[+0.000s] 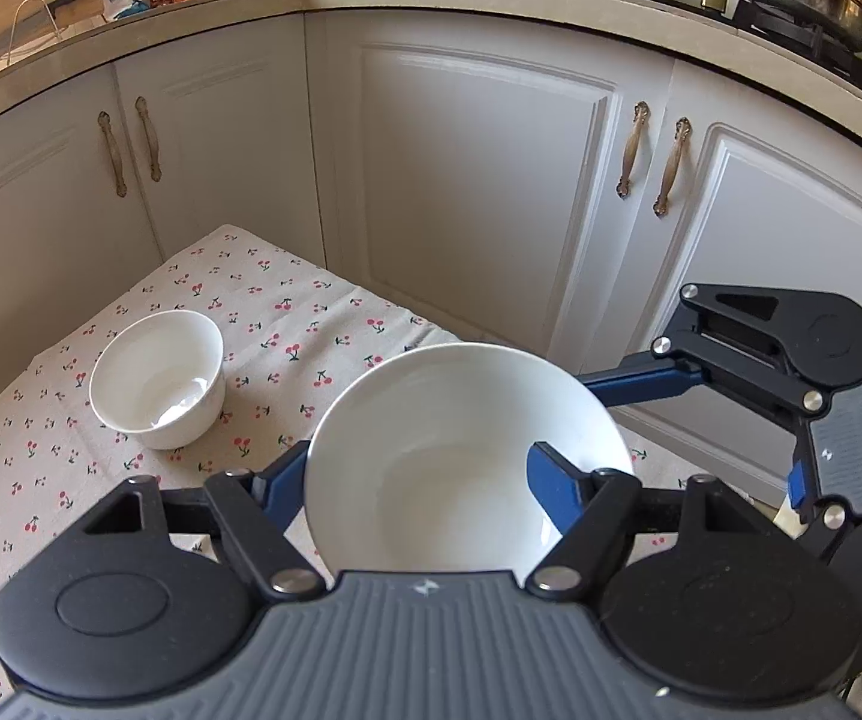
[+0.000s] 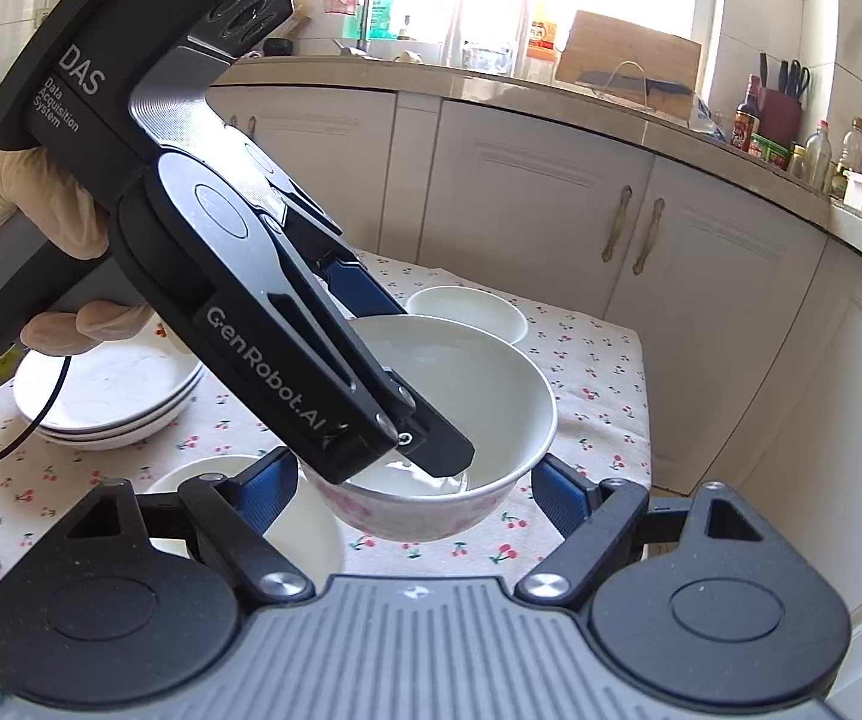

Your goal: Organize plates and bowls

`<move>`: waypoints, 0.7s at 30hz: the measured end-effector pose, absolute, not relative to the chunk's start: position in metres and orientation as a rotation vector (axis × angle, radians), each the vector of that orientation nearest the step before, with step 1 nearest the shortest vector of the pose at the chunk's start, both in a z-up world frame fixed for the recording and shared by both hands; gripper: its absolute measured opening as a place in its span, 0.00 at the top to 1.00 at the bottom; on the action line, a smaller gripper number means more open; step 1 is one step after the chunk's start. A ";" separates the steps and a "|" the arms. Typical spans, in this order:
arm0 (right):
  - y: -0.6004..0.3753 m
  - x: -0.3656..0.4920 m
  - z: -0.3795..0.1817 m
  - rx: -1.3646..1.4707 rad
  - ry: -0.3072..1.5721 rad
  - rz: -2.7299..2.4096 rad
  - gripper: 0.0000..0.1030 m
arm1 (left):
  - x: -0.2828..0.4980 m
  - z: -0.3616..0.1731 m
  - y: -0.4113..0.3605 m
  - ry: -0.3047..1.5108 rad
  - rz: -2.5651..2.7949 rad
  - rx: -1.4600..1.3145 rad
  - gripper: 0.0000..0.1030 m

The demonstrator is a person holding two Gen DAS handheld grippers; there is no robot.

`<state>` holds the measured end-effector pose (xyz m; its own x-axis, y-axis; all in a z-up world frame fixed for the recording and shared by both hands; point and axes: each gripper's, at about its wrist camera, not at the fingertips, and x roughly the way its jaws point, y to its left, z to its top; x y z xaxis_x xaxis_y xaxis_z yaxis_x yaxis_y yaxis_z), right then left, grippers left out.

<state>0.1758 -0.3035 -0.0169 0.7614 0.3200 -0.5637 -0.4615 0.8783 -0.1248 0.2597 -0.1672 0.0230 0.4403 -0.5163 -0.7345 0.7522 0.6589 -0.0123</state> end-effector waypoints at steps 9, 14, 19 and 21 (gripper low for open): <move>-0.286 0.155 -0.017 -0.265 0.577 0.456 0.14 | 0.232 0.024 -0.145 0.778 -0.795 0.331 0.27; -0.280 0.150 -0.020 -0.269 0.587 0.469 0.14 | 0.223 0.021 -0.136 0.783 -0.791 0.318 0.27; -0.275 0.144 -0.027 -0.261 0.604 0.485 0.14 | 0.219 0.015 -0.129 0.801 -0.786 0.304 0.27; -0.273 0.143 -0.030 -0.257 0.615 0.490 0.14 | 0.217 0.012 -0.127 0.808 -0.784 0.302 0.27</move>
<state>0.1431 -0.2729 -0.0303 0.7085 0.3611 -0.6064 -0.5104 0.8555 -0.0868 0.2174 -0.1273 0.0118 0.4346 -0.5096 -0.7426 0.7269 0.6853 -0.0448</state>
